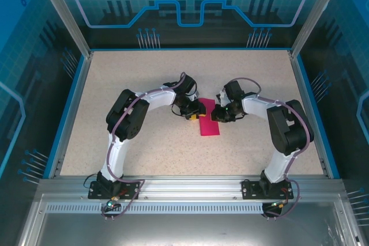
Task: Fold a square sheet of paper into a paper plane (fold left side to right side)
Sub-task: Hold the square sheet of paper at the center of the table.
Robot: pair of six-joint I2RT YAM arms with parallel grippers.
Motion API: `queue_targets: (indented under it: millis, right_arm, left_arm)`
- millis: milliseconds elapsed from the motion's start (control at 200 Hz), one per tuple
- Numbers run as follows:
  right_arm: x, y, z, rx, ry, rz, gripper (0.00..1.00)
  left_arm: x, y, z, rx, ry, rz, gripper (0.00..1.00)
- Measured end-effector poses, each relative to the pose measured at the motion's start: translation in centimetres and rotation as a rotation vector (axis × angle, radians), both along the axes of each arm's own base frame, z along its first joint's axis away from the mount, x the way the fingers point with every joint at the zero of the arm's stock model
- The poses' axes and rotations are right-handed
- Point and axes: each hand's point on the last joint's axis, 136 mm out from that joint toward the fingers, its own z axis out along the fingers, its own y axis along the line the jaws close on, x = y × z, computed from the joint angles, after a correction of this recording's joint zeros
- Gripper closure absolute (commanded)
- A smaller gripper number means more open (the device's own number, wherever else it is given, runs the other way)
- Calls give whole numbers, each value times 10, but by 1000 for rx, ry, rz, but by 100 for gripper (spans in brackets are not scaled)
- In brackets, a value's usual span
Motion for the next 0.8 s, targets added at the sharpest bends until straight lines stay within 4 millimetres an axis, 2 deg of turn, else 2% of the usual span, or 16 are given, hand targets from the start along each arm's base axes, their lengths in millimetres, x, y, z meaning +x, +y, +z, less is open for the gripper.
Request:
queue_targets:
  millis: [280, 800]
  right_arm:
    - [-2, -4, -12, -33, 33, -5, 87]
    - [-1, -4, -12, -42, 41, 3, 87]
  left_arm:
    - [0, 0, 0, 2, -1, 0, 58]
    - [0, 0, 1, 9, -11, -1, 57]
